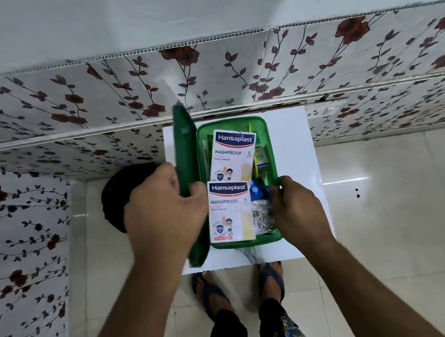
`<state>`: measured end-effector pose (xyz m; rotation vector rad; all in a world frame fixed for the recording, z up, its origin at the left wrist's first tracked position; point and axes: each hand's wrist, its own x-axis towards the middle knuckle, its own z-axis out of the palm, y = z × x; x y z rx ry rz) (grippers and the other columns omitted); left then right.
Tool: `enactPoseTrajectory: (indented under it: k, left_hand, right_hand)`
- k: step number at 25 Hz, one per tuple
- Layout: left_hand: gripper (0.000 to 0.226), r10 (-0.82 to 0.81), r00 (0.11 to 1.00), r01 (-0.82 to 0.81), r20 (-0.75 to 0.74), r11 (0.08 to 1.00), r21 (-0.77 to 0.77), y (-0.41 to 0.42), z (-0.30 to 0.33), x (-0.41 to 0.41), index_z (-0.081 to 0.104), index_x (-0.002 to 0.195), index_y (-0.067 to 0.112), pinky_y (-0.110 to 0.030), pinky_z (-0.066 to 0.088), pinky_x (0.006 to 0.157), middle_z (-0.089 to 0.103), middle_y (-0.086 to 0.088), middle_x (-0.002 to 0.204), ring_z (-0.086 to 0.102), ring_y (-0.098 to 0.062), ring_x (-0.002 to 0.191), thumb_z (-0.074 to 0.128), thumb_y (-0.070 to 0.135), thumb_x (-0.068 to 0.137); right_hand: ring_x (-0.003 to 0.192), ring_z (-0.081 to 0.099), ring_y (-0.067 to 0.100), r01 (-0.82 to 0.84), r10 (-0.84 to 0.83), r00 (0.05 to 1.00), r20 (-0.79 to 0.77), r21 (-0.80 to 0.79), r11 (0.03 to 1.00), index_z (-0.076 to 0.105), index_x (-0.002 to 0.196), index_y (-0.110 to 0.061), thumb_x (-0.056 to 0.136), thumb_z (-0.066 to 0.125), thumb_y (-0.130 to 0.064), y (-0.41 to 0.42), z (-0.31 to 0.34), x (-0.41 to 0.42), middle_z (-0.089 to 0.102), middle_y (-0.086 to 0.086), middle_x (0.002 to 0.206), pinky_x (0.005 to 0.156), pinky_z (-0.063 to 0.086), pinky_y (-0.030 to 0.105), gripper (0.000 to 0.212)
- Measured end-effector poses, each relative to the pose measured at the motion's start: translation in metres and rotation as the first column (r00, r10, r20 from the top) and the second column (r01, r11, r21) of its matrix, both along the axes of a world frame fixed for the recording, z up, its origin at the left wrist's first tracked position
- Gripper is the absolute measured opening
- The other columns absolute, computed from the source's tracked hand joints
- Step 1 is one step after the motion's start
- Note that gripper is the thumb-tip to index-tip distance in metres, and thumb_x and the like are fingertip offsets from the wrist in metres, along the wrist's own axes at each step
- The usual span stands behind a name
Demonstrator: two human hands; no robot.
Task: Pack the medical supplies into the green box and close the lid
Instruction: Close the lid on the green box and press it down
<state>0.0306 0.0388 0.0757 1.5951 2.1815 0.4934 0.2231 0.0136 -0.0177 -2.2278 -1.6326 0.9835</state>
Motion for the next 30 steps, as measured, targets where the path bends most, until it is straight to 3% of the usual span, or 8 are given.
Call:
enactPoseTrajectory:
  k: [5, 11, 16, 18, 20, 23, 26, 30]
  left_hand:
    - [0.03, -0.24, 0.909, 0.218, -0.34, 0.971, -0.101, 0.001, -0.014, 0.065, 0.051, 0.087, 0.017, -0.028, 0.026, 0.047, 0.059, -0.002, 0.075, 0.058, -0.03, 0.055, 0.062, 0.043, 0.076]
    - [0.035, -0.316, 0.867, 0.288, -0.386, 0.949, -0.129, -0.012, -0.032, 0.092, 0.063, 0.096, 0.015, -0.023, 0.022, 0.044, 0.066, -0.007, 0.091, 0.057, -0.026, 0.045, 0.074, 0.036, 0.07]
    - [0.044, -0.017, 1.0, 0.017, -0.012, 1.0, 0.002, 0.006, -0.044, 0.037, 0.056, 0.124, 0.018, -0.031, 0.042, 0.071, 0.06, -0.006, 0.123, 0.06, -0.02, 0.095, 0.061, 0.041, 0.087]
    - [0.054, 0.121, 0.969, -0.098, 0.215, 0.988, -0.118, 0.014, -0.06, 0.006, 0.049, 0.131, 0.025, -0.037, 0.047, 0.085, 0.058, 0.0, 0.129, 0.056, -0.02, 0.114, 0.061, 0.05, 0.085]
    - [0.04, 0.24, 0.847, -0.095, 0.474, 0.947, -0.308, 0.016, -0.068, 0.004, 0.049, 0.124, 0.035, -0.03, 0.049, 0.076, 0.062, 0.017, 0.111, 0.06, -0.012, 0.107, 0.06, 0.049, 0.088]
    - [0.038, 0.201, 0.816, -0.02, 0.542, 0.947, -0.321, 0.013, -0.07, 0.019, 0.048, 0.127, 0.038, -0.028, 0.048, 0.07, 0.061, 0.024, 0.1, 0.061, -0.001, 0.093, 0.06, 0.04, 0.091]
    - [0.042, 0.17, 0.827, -0.011, 0.537, 0.958, -0.286, 0.011, -0.071, 0.026, 0.045, 0.129, 0.038, -0.031, 0.052, 0.073, 0.064, 0.019, 0.104, 0.064, -0.005, 0.091, 0.062, 0.037, 0.09]
    - [0.052, 0.179, 0.811, -0.009, 0.557, 0.956, -0.294, 0.011, -0.073, 0.028, 0.04, 0.134, 0.037, -0.026, 0.049, 0.067, 0.065, 0.013, 0.111, 0.064, -0.008, 0.093, 0.066, 0.036, 0.088]
  right_hand:
    - [0.078, 0.068, 0.021, 0.128, -0.13, 0.972, -0.197, -0.024, 0.992, 0.066, 0.103, -0.026, 0.1, 0.036, -0.045, -0.001, 0.011, 0.016, 0.071, -0.006, 0.089, 0.073, 0.053, 0.039, 0.035]
    - [0.077, 0.068, 0.02, 0.231, -0.237, 0.942, -0.237, -0.054, 0.971, 0.067, 0.099, -0.028, 0.098, 0.044, -0.04, -0.001, 0.013, 0.032, 0.07, -0.01, 0.086, 0.076, 0.055, 0.043, 0.026]
    - [0.067, 0.063, 0.011, 0.269, -0.253, 0.936, -0.244, 0.036, 0.962, 0.068, 0.099, -0.03, 0.093, 0.055, -0.032, 0.005, 0.019, 0.024, 0.067, -0.012, 0.083, 0.065, 0.05, 0.031, 0.015]
    - [0.068, 0.061, 0.01, 0.208, -0.187, 0.957, -0.223, 0.072, 0.976, 0.068, 0.1, -0.031, 0.092, 0.056, -0.037, 0.008, 0.024, 0.014, 0.064, -0.012, 0.081, 0.063, 0.048, 0.029, 0.015]
    - [0.075, 0.062, 0.015, 0.042, -0.034, 0.996, -0.081, 0.102, 0.994, 0.066, 0.105, -0.029, 0.092, 0.052, -0.046, 0.011, 0.028, 0.001, 0.06, -0.009, 0.086, 0.064, 0.05, 0.031, 0.026]
    - [0.079, 0.061, 0.017, -0.014, 0.008, 0.998, 0.055, 0.108, 0.994, 0.06, 0.108, -0.025, 0.091, 0.047, -0.055, 0.014, 0.028, -0.006, 0.054, -0.007, 0.094, 0.062, 0.048, 0.03, 0.037]
    - [0.083, 0.054, 0.008, 0.112, -0.109, 0.993, -0.039, 0.09, 0.99, 0.045, 0.132, -0.028, 0.09, 0.055, -0.05, 0.01, 0.027, -0.001, 0.053, -0.012, 0.106, 0.065, 0.041, 0.027, 0.048]
    - [0.092, 0.061, 0.014, 0.135, -0.139, 0.97, -0.201, -0.033, 0.99, 0.038, 0.139, -0.032, 0.092, 0.055, -0.044, 0.011, 0.018, 0.002, 0.055, -0.007, 0.11, 0.077, 0.054, 0.037, 0.051]
